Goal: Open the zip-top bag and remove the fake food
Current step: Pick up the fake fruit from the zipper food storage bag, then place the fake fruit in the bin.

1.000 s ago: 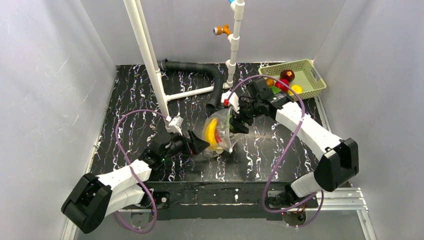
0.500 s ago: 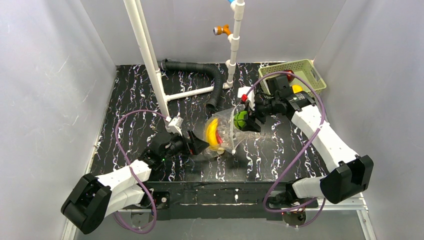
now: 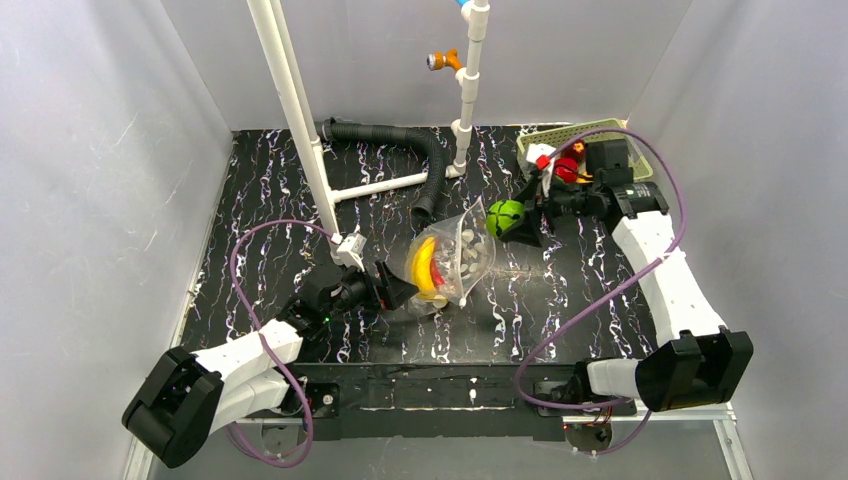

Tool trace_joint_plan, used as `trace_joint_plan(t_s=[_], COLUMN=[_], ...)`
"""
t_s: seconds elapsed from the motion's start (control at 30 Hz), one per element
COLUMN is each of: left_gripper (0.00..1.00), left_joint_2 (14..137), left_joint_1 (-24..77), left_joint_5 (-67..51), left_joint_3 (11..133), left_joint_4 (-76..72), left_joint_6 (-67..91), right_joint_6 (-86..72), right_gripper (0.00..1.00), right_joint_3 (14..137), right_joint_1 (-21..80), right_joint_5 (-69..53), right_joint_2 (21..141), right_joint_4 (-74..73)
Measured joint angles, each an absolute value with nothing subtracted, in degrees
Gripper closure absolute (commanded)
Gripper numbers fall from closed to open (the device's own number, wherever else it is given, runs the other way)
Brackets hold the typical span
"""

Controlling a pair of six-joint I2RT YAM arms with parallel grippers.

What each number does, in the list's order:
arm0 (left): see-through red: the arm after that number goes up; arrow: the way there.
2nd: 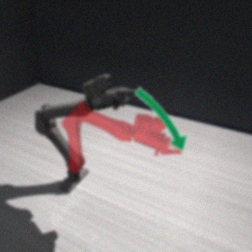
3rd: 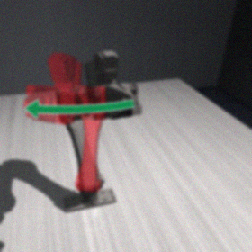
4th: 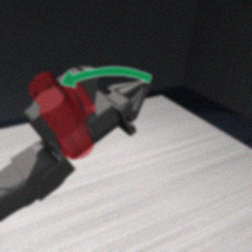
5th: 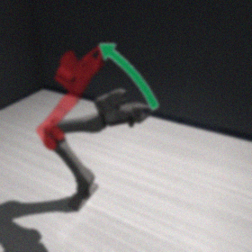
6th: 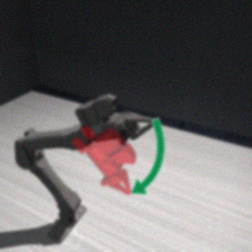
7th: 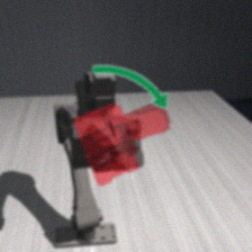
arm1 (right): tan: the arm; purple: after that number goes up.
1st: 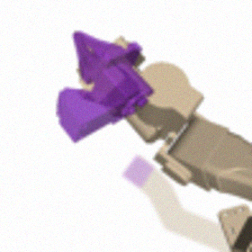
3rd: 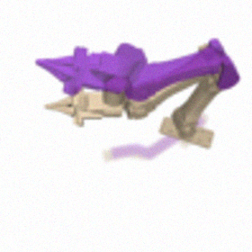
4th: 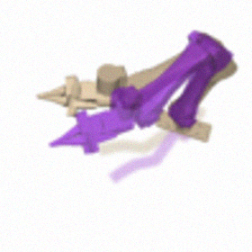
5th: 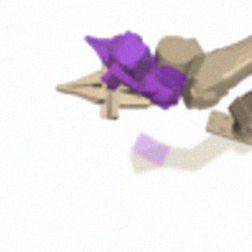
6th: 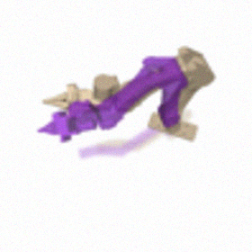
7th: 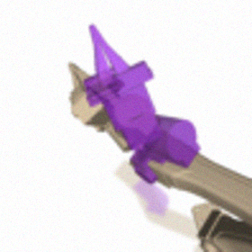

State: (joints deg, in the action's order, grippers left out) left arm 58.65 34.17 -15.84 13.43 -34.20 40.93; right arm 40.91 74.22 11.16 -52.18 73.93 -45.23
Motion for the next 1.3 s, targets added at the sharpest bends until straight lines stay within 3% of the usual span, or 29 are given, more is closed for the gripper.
trace_joint_plan(t_s=[0.27,0.5,0.8,1.3], left_gripper=[0.02,0.02,0.02,0.02], left_joint_2=[58.78,58.61,56.40,53.23], left_joint_1=[34.17,34.15,33.89,33.45], left_joint_5=[-15.73,-15.40,-15.00,-14.59], left_joint_3=[13.43,13.43,13.43,13.45], left_joint_4=[-34.17,-33.80,-32.86,-31.55], left_joint_6=[40.93,40.93,40.97,40.84], right_joint_6=[30.33,18.24,8.01,-1.85], right_gripper=[0.68,0.67,0.65,0.57], right_joint_3=[72.07,68.42,67.66,78.54], right_joint_1=[2.20,-4.73,-8.97,-10.92], right_joint_5=[-58.78,-57.25,-41.52,-15.07], right_joint_2=[72.40,73.73,82.54,98.83], right_joint_4=[-34.98,-22.87,-9.06,-5.76])
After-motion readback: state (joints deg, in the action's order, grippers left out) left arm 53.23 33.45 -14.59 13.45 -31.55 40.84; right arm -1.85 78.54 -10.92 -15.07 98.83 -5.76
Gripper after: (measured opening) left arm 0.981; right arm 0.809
